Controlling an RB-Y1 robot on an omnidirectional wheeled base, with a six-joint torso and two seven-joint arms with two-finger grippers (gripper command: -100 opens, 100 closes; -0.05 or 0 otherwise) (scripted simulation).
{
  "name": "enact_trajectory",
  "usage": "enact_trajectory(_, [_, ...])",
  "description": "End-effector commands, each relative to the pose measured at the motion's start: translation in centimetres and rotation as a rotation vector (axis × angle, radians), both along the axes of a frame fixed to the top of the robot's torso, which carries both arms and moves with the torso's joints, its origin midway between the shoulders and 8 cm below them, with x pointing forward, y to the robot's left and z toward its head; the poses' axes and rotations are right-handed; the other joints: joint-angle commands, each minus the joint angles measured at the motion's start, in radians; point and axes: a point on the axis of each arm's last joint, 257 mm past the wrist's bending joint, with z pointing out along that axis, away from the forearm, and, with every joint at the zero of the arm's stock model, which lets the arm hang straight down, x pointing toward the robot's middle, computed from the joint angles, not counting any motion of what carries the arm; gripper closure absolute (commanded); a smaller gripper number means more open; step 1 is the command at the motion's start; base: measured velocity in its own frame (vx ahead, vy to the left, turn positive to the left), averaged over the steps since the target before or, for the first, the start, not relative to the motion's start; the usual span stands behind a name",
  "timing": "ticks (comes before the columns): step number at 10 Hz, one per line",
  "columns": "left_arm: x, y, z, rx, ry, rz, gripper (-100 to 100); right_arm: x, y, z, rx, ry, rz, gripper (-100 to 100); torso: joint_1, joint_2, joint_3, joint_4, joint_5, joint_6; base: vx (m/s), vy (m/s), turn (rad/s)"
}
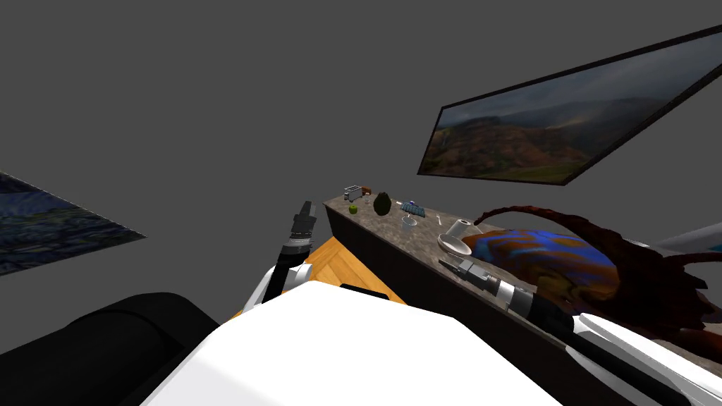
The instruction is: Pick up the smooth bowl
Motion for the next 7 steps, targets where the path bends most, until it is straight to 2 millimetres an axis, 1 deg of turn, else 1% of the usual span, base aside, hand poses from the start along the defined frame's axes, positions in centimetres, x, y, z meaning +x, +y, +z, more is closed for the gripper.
enact_trajectory(1, [0.0,0.0,0.0,0.0,0.0,0.0,0,-0.2,-1.4,-0.2,-0.046,0.025,0.0,-100,0.0,0.0,0.0,0.0,0.0,0.0,0.011,0.041,0.099])
enact_trajectory(2, [0.0,0.0,0.0,0.0,0.0,0.0,0,-0.8,-3.4,-1.1,-0.094,0.064,-0.009,-100,-0.001,0.0,0.0,0.0,0.0,0.001,0.007,0.05,0.156])
enact_trajectory(3, [0.0,0.0,0.0,0.0,0.0,0.0,0,-0.7,-3.7,-0.8,-0.11,0.066,-0.003,-100,0.0,0.001,0.0,0.0,0.0,0.0,0.012,0.038,0.107])
enact_trajectory(4, [0.0,0.0,0.0,0.0,0.0,0.0,0,-1.1,-5.3,-1.3,-0.155,0.1,0.0,-100,-0.001,0.001,0.0,0.0,0.0,0.001,0.018,0.042,0.171])
enact_trajectory(5, [0.0,0.0,0.0,0.0,0.0,0.0,0,-1.2,-6.1,-1.2,-0.17,0.106,-0.009,-100,-0.001,0.0,0.0,0.0,0.0,0.0,0.015,0.03,0.097])
enact_trajectory(6, [0.0,0.0,0.0,0.0,0.0,0.0,0,-1.6,-7.7,-1.4,-0.22,0.141,-0.005,-100,-0.001,0.0,0.0,0.0,0.0,0.001,0.018,0.041,0.16])
enact_trajectory(7, [0.0,0.0,0.0,0.0,0.0,0.0,0,-1.7,-8.4,-1.5,-0.227,0.146,-0.016,-100,-0.001,0.0,0.0,0.0,0.0,0.0,0.015,0.029,0.095])
